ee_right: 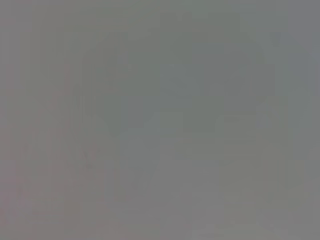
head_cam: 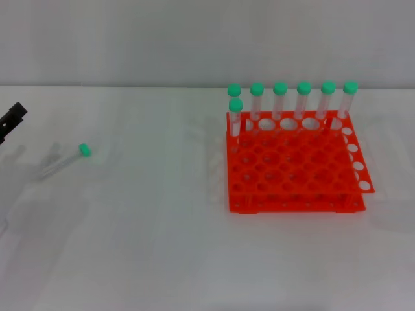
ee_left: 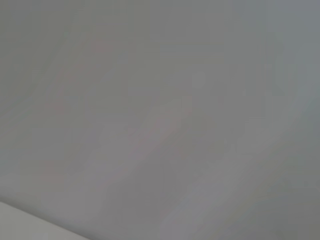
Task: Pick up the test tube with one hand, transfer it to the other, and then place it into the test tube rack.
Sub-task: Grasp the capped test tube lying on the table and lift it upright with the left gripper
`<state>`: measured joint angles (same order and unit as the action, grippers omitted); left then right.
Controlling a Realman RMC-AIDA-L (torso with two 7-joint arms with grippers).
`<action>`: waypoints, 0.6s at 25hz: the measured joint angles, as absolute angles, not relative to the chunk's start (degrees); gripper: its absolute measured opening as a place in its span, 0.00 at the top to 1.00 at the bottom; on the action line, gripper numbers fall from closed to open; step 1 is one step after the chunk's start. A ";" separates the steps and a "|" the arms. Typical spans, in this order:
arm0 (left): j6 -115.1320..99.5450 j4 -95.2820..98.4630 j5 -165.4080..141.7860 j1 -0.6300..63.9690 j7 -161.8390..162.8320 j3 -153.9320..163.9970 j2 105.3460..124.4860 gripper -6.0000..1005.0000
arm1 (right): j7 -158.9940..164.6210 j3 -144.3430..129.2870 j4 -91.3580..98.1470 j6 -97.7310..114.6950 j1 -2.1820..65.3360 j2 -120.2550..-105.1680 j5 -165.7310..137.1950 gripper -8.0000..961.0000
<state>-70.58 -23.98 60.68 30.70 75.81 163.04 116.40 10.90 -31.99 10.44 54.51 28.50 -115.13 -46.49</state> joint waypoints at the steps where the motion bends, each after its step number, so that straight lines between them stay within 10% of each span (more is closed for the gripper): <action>1: -70.76 -23.99 60.65 30.73 75.83 163.04 116.39 0.11 | 10.90 -32.01 10.44 54.43 28.45 -115.13 -46.49 0.08; 15: -70.96 -29.30 55.13 33.43 82.37 163.11 115.98 0.11 | 10.90 -32.15 9.63 54.30 28.42 -115.27 -46.50 0.09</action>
<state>-70.96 -29.30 55.13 33.43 82.37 163.11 115.98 10.90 -32.15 9.63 54.30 28.42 -115.27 -46.50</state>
